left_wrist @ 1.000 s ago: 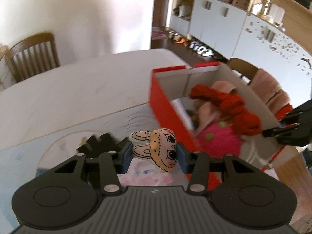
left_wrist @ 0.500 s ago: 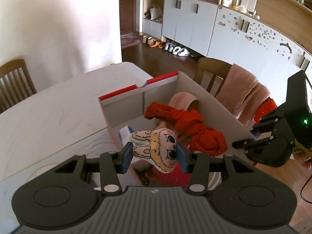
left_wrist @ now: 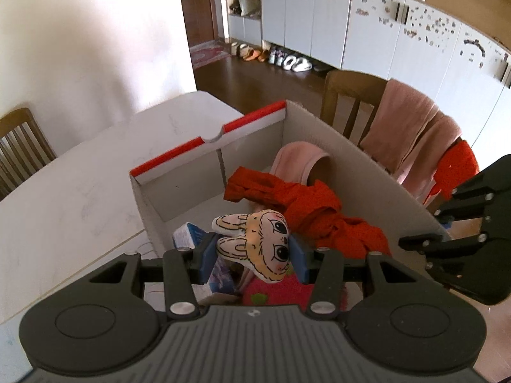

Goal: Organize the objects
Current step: 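Carry the doll keychain with the left gripper into the box, then open the left gripper to release the doll beside the tissue pack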

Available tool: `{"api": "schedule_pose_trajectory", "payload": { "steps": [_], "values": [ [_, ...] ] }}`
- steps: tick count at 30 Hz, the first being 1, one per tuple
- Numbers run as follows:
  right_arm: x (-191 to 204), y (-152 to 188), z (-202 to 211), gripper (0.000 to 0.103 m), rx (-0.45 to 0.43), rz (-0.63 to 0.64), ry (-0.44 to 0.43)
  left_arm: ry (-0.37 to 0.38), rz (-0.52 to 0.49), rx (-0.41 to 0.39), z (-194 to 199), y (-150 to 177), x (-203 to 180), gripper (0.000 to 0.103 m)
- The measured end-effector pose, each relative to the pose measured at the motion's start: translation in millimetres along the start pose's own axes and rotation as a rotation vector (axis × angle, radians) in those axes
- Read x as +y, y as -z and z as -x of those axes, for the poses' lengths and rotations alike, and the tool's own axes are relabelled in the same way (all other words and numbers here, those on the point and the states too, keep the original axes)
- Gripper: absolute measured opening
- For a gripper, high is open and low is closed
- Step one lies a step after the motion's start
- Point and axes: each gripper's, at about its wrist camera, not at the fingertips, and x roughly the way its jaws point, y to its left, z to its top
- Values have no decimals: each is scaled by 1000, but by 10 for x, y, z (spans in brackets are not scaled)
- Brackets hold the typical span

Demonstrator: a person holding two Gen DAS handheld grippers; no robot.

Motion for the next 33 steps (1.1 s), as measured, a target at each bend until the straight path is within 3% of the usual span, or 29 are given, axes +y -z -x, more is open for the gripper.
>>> {"api": "schedule_pose_trajectory", "payload": {
  "steps": [16,19,24,33],
  "values": [
    [-19,-2,-1,9,-4,-4,-1,-36,-48,80,-363,-37,-117,48],
    [-17,-6,-1,9,-3,-3,-1,-42,-59,77,-357,-28,-127,50],
    [-19,-2,2,9,-4,-2,-2,-40,-54,67,-307,-8,-104,67],
    [-22,1,1,9,-4,-1,-2,-11,-17,43,-96,71,-22,67]
  ]
}}
